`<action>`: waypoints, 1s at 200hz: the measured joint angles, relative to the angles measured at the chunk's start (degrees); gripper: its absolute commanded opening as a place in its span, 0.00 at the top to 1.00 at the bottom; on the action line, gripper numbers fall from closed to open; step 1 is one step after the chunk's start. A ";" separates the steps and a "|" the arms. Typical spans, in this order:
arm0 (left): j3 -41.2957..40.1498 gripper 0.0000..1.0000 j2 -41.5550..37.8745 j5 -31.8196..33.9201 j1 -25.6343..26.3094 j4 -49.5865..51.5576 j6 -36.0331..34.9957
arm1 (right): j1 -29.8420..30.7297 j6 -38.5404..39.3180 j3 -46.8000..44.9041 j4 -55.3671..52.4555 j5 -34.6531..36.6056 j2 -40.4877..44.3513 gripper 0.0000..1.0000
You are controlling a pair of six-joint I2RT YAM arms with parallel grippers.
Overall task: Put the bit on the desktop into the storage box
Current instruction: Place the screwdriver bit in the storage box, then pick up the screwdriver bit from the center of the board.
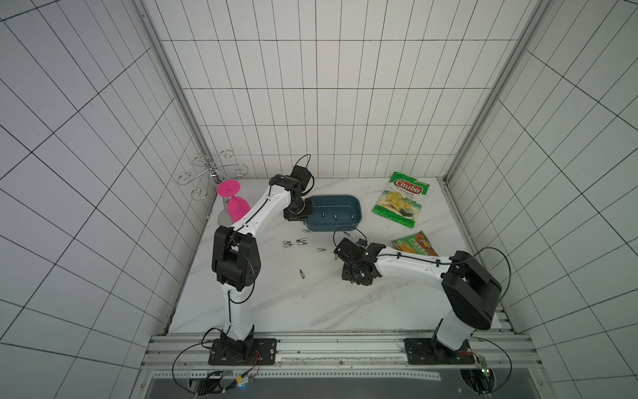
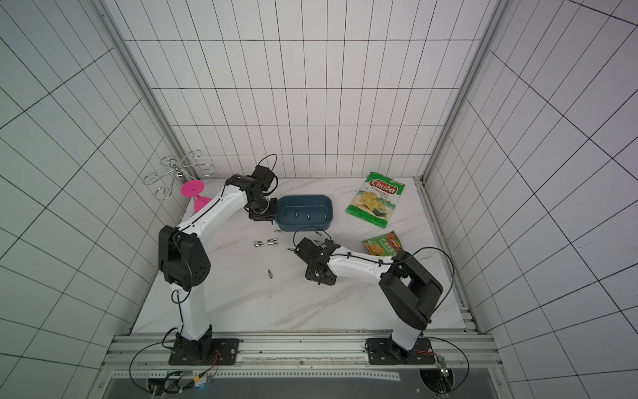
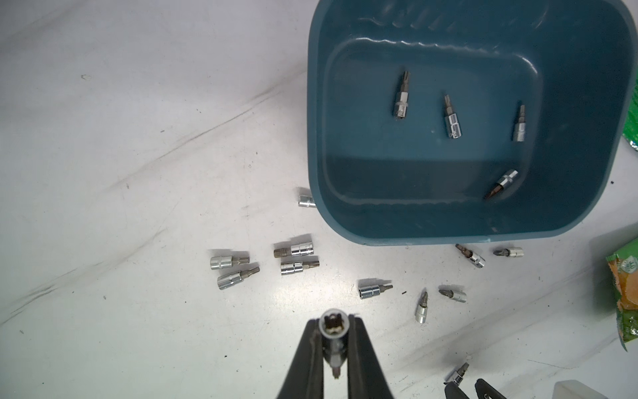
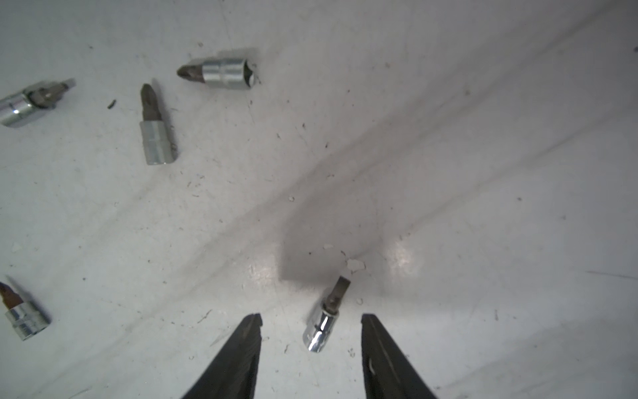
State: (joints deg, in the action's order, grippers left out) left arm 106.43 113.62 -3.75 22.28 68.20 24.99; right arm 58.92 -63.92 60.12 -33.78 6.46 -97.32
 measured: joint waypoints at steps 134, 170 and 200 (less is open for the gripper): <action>0.00 1.00 0.07 -0.35 0.00 0.04 -0.20 | 0.46 -0.76 -0.79 1.16 -2.08 -2.36 0.62; 0.28 1.00 0.81 -0.52 0.00 0.04 -0.20 | 0.35 -0.57 -0.90 1.36 -2.64 -2.36 0.70; 0.76 1.00 1.75 -0.63 0.11 0.17 -0.17 | 0.35 -0.81 -1.25 1.77 -2.86 -2.36 0.81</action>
State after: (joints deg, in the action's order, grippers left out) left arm 107.20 115.37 -4.38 22.39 68.38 24.82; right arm 59.27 -64.73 58.87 -32.01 3.60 -99.68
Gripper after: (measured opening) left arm 0.136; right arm 0.221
